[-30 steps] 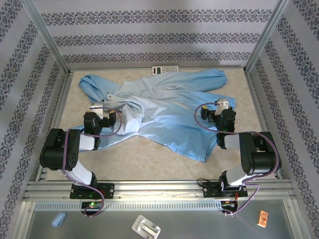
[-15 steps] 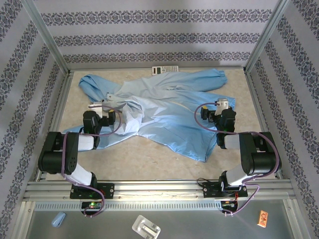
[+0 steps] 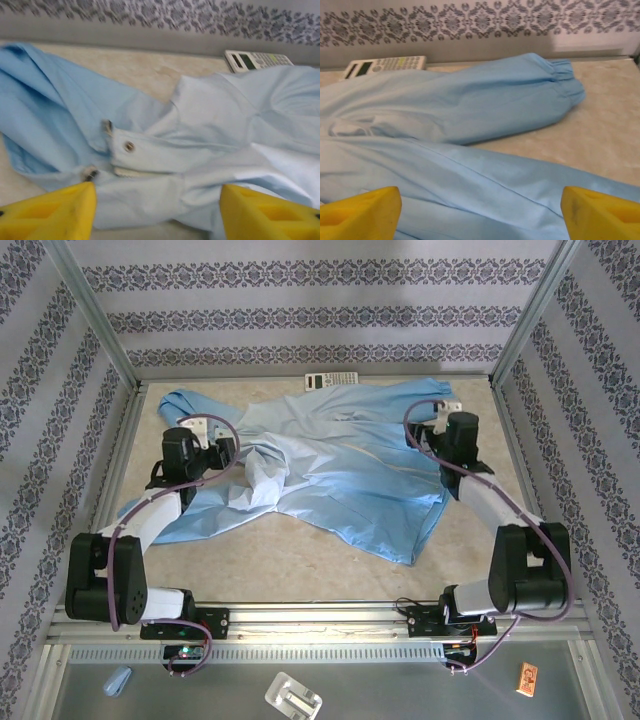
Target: Zip up the jacket
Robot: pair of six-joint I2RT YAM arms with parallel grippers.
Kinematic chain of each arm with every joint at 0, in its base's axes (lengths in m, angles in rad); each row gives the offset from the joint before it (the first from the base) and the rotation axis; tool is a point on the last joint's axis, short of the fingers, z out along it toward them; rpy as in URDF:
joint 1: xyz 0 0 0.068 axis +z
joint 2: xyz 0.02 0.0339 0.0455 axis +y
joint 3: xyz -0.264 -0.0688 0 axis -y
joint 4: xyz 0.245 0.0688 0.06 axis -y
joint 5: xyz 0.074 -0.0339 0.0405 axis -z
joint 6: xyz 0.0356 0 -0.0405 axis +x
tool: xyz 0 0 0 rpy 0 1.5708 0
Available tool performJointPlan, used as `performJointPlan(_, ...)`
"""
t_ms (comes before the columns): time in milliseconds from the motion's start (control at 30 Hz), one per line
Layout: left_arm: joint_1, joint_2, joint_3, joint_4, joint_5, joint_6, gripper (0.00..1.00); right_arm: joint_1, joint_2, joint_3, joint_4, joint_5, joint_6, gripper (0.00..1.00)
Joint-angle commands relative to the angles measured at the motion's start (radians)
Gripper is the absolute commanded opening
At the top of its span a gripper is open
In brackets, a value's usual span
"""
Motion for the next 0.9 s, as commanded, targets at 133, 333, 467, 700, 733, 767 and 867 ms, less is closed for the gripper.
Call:
performJointPlan(133, -0.290, 0.070, 0.038, -0.138, -0.020, -0.107, 0.55, 0.114, 0.245, 0.240, -0.331, -0.099, 0.056, 0.64)
performJointPlan(333, -0.502, 0.243, 0.112, -0.110, -0.041, -0.178, 0.53, 0.192, 0.385, 0.312, -0.403, -0.106, 0.105, 0.53)
performJointPlan(467, -0.516, 0.349, 0.153, -0.110, -0.011, -0.291, 0.51, 0.232, 0.434, 0.323, -0.484, -0.133, 0.124, 0.35)
performJointPlan(700, -0.453, 0.421, 0.231, -0.282, -0.032, -0.316, 0.50, 0.354, 0.426, 0.227, -0.528, -0.105, 0.147, 0.20)
performJointPlan(733, -0.430, 0.416, 0.223, -0.288, -0.029, -0.326, 0.50, 0.374, 0.421, 0.210, -0.527, -0.102, 0.155, 0.20)
performJointPlan(767, -0.398, 0.409, 0.215, -0.295, -0.026, -0.334, 0.50, 0.397, 0.417, 0.198, -0.524, -0.097, 0.164, 0.20)
performJointPlan(867, -0.304, 0.393, 0.205, -0.323, -0.004, -0.334, 0.49, 0.463, 0.416, 0.182, -0.514, -0.091, 0.199, 0.18)
